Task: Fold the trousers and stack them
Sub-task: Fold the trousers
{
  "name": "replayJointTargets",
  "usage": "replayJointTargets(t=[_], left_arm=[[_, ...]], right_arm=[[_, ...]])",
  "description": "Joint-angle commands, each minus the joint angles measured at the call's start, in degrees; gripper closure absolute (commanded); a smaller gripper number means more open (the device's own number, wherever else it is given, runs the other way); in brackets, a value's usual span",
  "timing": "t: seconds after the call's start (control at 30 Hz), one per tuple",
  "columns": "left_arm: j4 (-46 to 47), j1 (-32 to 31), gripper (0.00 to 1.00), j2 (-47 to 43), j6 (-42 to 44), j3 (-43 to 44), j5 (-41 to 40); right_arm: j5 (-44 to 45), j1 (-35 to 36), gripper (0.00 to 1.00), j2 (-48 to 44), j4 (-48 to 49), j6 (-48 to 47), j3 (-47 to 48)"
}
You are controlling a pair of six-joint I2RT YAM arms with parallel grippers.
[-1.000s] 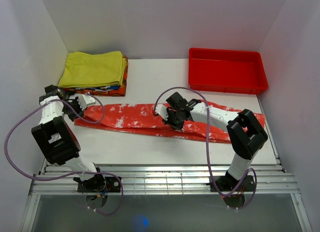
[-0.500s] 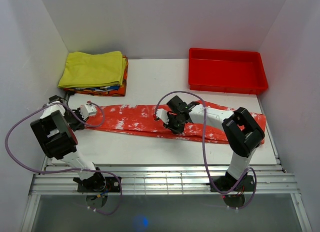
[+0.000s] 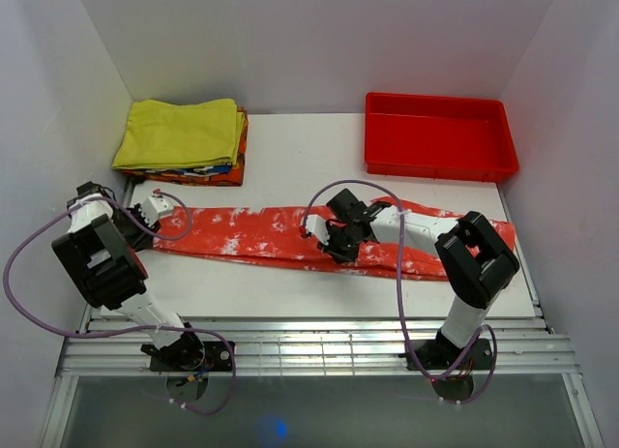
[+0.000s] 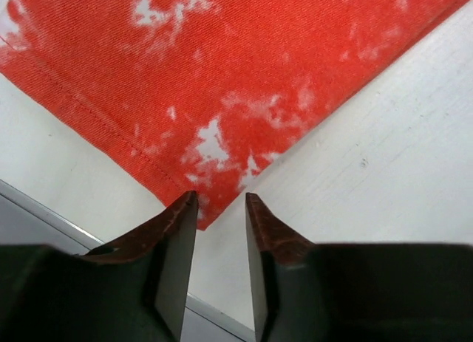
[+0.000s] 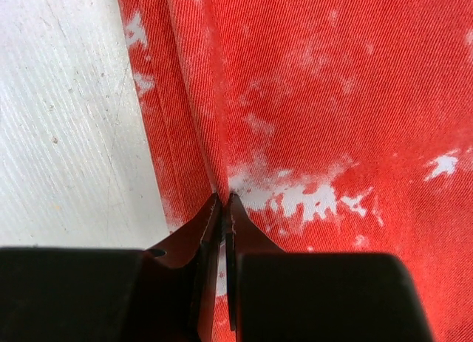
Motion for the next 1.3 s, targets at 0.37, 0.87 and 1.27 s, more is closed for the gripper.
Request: replayJointTargets(t=[0.37,0.87,1.27], left_arm=[[-4.4,-6.7,0.02,-5.7,-23.2,17.5,19.4],[29.5,-51.0,0.02,-6.8,-73.5,6.7,11.0],[39.3,-61.5,0.02,19.2,-95.0,27.7,12.2]], right_arm=[[-8.1,0.1,0.43,-10.1,-7.9,3.8,2.8],[-7.1,-21.9,0.69,-18.5,-12.8,-2.8,-1.7],[-2.8,-30.7,0.60,-0.9,-5.4,0.3,13.4]])
